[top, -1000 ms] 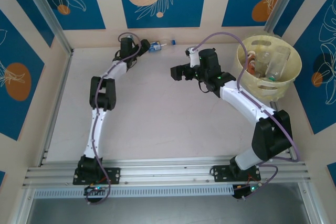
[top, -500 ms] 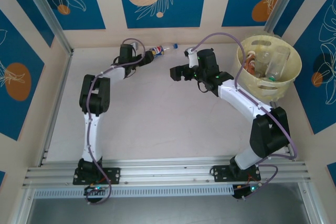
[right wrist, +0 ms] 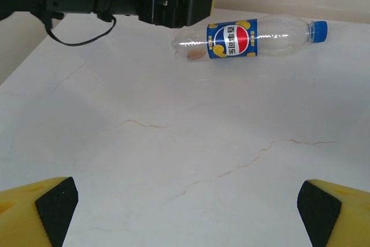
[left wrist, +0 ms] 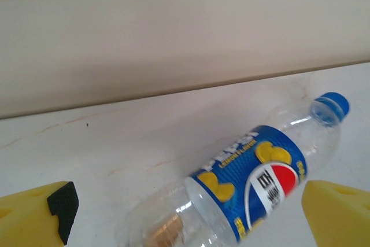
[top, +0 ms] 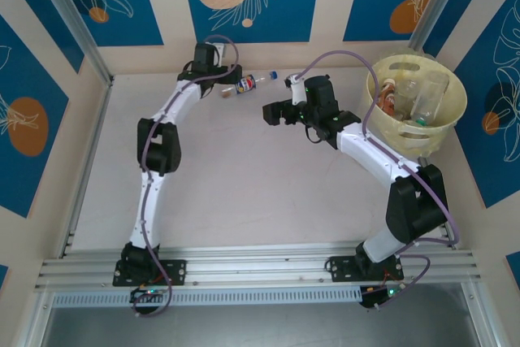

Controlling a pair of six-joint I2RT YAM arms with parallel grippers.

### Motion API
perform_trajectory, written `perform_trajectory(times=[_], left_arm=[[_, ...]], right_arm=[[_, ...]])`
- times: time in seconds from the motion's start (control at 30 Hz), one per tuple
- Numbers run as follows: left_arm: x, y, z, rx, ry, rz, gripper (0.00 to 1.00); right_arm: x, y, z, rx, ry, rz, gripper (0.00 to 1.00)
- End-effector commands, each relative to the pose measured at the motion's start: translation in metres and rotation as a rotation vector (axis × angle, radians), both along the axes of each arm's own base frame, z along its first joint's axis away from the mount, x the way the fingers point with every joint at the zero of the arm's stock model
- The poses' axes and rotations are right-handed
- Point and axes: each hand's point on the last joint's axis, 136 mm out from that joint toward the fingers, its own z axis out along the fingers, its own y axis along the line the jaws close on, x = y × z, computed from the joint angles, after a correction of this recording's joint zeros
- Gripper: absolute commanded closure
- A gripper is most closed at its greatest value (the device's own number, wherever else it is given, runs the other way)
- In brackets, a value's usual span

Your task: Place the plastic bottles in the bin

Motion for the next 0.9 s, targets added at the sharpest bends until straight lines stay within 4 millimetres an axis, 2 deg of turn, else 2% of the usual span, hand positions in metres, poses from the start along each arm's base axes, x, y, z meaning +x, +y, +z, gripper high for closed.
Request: perform_trajectory(times=[0.0,0.13,0.23,0.4,0.53,0.7,0.87], left_arm=[[-0.013,-0.004,-0.041,0.016,0.145,-0.082,0.00],[-0.018,-0.019,-0.043,-0.037,0.158,-0.157,0.00],[-0.026,-0.029,-0.046,-0.054,0.172,-0.226,0.00],[-0.040,-0.036,-0.049,-0.033,0.193,-0.325,0.00],[-0.050,-0.041,-0.050,-0.013,0.204,-0.386,0.01],[-0.060,-0.045,-0.052,0.119,0.194,-0.430,0.03],[-0.064,-0.038,-0.070,0.310,0.212,-0.395,0.05]], right_arm=[[0.013,-0.009,-0.007,0.045,0.037,-0.108,0.00],[0.029,-0.018,-0.039,0.225,0.268,-0.247,0.00],[0.044,-0.024,-0.059,0.288,0.379,-0.341,0.00],[0.067,-0.009,-0.087,0.384,0.512,-0.440,0.00],[0.091,0.004,-0.111,0.558,0.636,-0.535,0.00],[0.117,0.016,-0.118,0.662,0.691,-0.577,0.01],[0.122,0.019,-0.117,0.702,0.706,-0.569,0.00]])
